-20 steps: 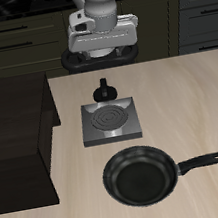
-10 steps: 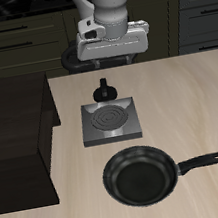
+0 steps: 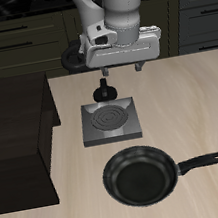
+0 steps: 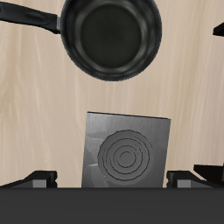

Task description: Place the frypan on top of the shelf

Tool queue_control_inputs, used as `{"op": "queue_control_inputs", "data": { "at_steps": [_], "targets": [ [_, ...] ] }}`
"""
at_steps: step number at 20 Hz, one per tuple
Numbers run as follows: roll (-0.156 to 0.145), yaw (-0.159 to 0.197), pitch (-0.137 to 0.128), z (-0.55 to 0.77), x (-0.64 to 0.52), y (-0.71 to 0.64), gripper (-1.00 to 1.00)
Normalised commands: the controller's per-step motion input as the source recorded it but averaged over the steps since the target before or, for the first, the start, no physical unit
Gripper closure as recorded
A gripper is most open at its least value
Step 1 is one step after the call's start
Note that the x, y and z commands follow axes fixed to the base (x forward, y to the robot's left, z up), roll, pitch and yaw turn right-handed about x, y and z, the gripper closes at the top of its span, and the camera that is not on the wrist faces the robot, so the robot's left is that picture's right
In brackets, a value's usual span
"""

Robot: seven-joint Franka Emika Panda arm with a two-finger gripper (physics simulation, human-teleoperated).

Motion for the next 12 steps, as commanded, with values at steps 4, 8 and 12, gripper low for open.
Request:
{"op": "queue_control_inputs", "data": {
  "at_steps": [4, 8, 12],
  "targets": [
    [0.021, -0.021, -0.01, 0.07, 0.48, 0.16, -1.0],
    [0.016, -0.001, 0.01, 0.0, 0.41, 0.25, -1.0],
    [0.014, -0.005, 0.007, 0.0, 0.24, 0.15, -1.0]
  ]
}}
